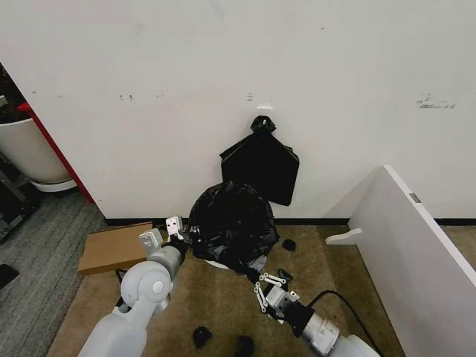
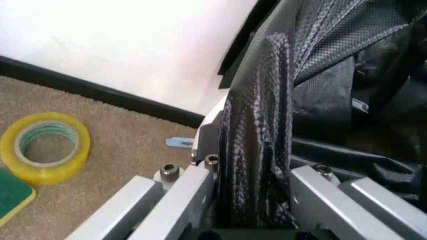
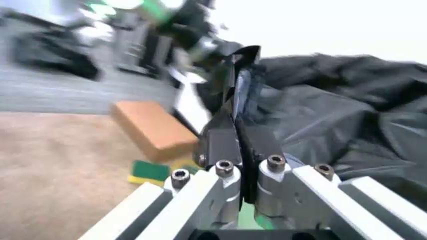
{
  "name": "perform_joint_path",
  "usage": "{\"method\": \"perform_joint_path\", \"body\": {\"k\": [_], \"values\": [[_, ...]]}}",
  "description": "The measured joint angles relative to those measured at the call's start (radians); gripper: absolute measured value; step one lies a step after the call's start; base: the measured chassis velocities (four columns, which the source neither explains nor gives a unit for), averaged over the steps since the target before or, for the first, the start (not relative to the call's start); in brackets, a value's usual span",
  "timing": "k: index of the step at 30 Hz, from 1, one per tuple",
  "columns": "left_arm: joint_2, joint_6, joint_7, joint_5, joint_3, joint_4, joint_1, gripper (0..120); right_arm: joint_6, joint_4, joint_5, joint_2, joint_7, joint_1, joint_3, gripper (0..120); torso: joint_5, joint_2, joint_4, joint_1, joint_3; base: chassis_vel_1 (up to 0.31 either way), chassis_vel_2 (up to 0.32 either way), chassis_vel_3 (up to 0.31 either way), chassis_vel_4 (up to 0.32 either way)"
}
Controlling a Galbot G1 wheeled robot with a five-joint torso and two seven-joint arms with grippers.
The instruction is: Place the garbage bag over the trash bin.
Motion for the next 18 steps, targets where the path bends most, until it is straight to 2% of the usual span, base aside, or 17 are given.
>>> {"method": "perform_joint_path", "body": {"k": [2, 5, 10, 12, 15, 18], "values": [[0.002, 0.017, -0.008, -0.031, -0.008, -0.016, 0.003, 0, 0.093, -0.05, -0.007, 0.014, -0.136, 0.013, 0.049, 0, 0.0, 0.0, 0.0, 0.0, 0.0, 0.0, 0.0, 0.0, 0.0], [0.003, 0.042, -0.023, -0.072, -0.015, -0.036, 0.006, 0, 0.155, -0.114, -0.073, 0.035, -0.174, 0.032, 0.088, 0, 0.0, 0.0, 0.0001, 0.0, 0.0, 0.0, 0.0, 0.0, 0.0], [0.002, 0.078, -0.046, -0.129, -0.023, -0.063, 0.01, 0, 0.216, -0.193, -0.209, 0.062, -0.131, 0.058, 0.122, 0, 0.0002, 0.0, 0.0001, 0.0, 0.0, 0.0, 0.0, 0.0, 0.0], [0.001, 0.107, -0.072, -0.193, -0.031, -0.089, 0.011, 0, 0.268, -0.261, -0.383, 0.087, -0.058, 0.084, 0.158, 0, 0.0001, 0.0, 0.0, 0.0, 0.0, 0.0, 0.0, 0.0, 0.0], [0.003, 0.137, -0.099, -0.259, -0.041, -0.116, 0.01, 0, 0.312, -0.338, -0.531, 0.11, 0.029, 0.117, 0.196, 0, 0.0, 0.0, 0.0001, 0.0, 0.0, 0.0, 0.0, 0.0, 0.0], [0.005, 0.147, -0.104, -0.272, -0.044, -0.123, 0.011, 0, 0.313, -0.357, -0.551, 0.112, 0.062, 0.124, 0.199, 0, 0.0, 0.0, 0.0, 0.0, 0.0, 0.0, 0.0, 0.0, 0.0]]}}
